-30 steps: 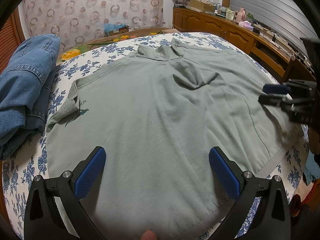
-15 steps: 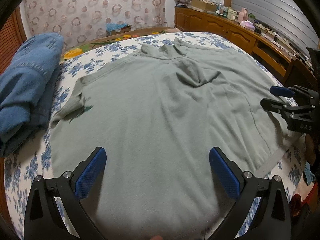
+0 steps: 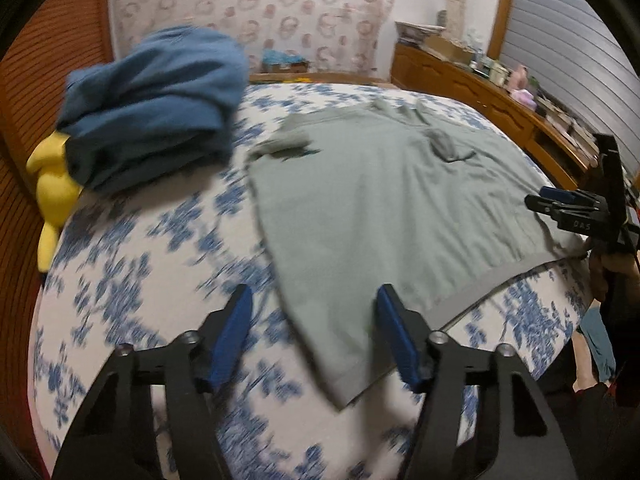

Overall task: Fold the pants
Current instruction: 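Lower the left gripper to the shirt's side near the hem and grasp, then fold the held side over toward the shirt's middle and open the left gripper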

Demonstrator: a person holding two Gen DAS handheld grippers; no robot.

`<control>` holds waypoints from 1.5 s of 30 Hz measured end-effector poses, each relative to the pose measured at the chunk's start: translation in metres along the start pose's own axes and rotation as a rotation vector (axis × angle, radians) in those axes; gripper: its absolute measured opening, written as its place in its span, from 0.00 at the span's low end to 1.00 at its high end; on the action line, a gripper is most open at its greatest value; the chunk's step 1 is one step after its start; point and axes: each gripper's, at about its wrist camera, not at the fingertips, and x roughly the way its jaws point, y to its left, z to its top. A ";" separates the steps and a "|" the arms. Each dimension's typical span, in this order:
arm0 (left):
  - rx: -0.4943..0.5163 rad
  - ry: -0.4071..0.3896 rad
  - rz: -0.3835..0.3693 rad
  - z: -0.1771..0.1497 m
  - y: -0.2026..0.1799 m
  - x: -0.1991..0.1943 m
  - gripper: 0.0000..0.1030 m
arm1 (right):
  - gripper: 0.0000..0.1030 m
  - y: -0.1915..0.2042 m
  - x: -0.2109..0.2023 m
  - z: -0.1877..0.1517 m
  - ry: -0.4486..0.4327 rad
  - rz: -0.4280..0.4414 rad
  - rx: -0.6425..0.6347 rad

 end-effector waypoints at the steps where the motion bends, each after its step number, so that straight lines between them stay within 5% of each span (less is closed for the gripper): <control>1: -0.008 0.002 -0.002 -0.004 0.003 -0.001 0.56 | 0.70 0.000 0.000 0.000 0.000 -0.001 0.000; 15: 0.011 -0.005 -0.030 -0.022 -0.013 -0.011 0.35 | 0.70 0.002 0.001 0.000 -0.008 -0.011 -0.009; 20: 0.015 -0.007 -0.046 -0.016 -0.017 -0.006 0.07 | 0.70 0.002 0.002 0.000 -0.010 -0.014 -0.012; 31: 0.102 -0.056 -0.136 0.031 -0.051 -0.009 0.04 | 0.70 -0.002 -0.004 -0.001 -0.035 0.000 -0.014; 45: 0.171 -0.175 -0.152 0.092 -0.086 -0.032 0.04 | 0.70 -0.028 -0.029 -0.011 -0.081 -0.011 0.028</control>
